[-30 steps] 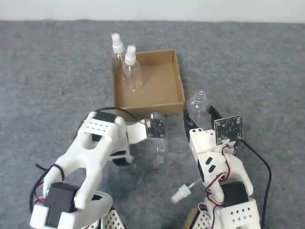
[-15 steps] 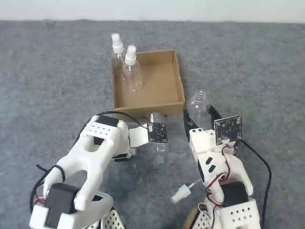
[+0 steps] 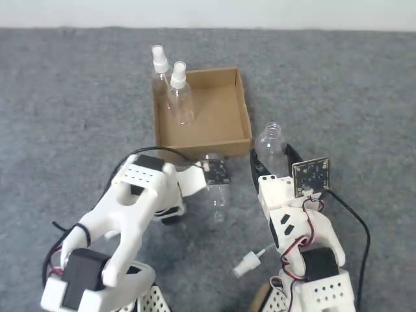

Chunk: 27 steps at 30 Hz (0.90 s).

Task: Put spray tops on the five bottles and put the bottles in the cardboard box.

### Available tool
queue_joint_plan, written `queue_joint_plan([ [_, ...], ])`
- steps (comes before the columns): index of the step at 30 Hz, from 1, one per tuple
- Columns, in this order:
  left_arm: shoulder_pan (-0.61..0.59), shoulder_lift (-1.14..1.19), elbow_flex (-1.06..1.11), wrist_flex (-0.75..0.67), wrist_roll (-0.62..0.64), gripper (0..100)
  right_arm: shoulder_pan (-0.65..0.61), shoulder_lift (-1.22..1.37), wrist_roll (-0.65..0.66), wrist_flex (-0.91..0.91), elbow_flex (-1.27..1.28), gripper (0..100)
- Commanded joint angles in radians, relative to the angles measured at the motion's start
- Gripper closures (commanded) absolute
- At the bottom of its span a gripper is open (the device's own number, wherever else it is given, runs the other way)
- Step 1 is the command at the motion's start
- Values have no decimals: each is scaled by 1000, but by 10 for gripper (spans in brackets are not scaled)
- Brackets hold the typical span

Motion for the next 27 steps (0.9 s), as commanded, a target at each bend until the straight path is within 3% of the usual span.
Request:
queue_joint_plan([
  [1,61,-2,-44,0,17,831,10,-24,-3,-24,-12,989],
  [8,46,-2,15,-100,54,831,10,-24,-3,-24,-12,989],
  [22,41,0,58,-68,57,904,10,-24,-3,-21,-12,989],
  [27,43,-12,38,-3,58,993,10,-24,-3,-21,-12,989],
])
